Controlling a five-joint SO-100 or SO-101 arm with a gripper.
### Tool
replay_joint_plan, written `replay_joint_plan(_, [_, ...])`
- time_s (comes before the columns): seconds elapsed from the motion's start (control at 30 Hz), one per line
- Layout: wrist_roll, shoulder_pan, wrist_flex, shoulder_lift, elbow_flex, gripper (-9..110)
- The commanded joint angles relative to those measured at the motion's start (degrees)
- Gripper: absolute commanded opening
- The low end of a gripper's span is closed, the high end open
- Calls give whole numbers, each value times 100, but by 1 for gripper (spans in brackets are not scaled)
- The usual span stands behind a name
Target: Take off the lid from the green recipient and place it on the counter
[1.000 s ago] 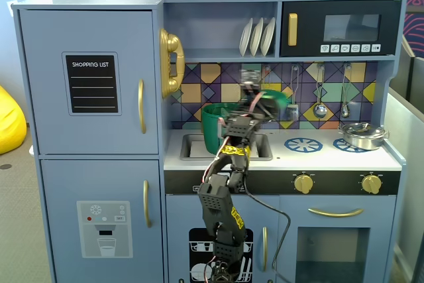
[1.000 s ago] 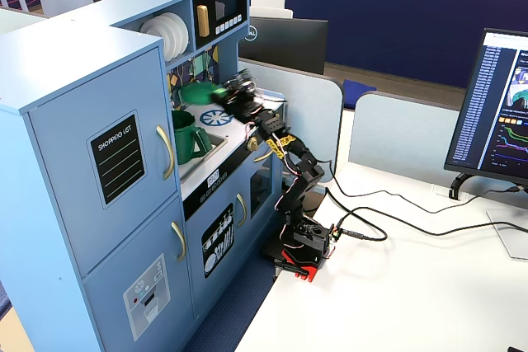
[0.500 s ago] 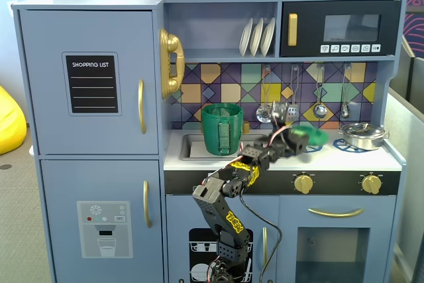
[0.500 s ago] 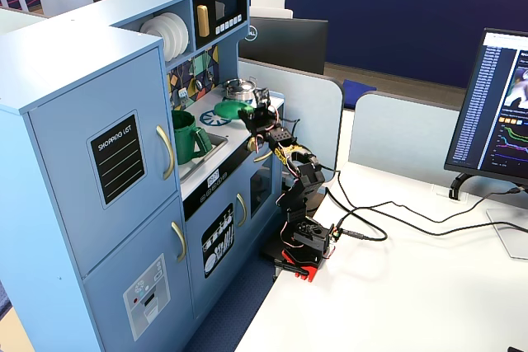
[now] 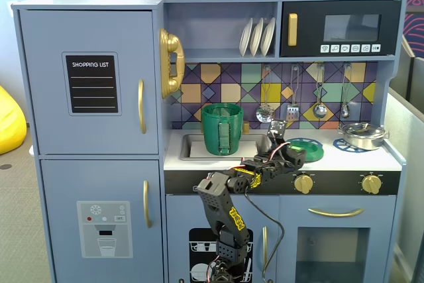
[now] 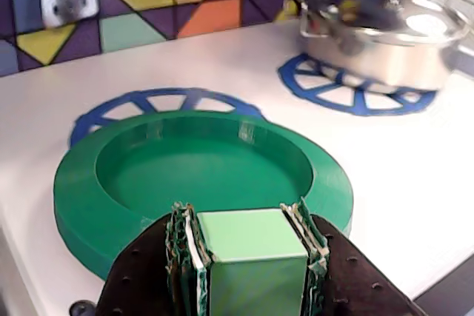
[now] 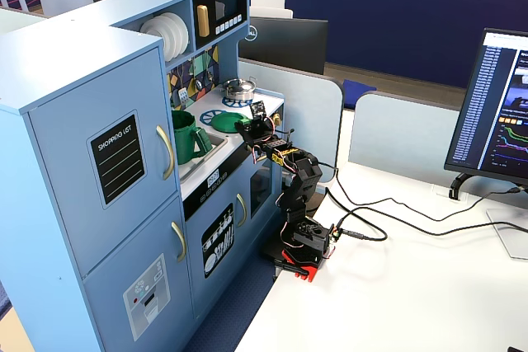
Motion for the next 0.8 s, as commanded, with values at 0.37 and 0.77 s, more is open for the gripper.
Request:
replay_joint_plan(0.37, [79, 18, 18, 70, -404, 20])
replay_joint_plan(0.77, [431, -404, 3999, 2725, -1301, 28])
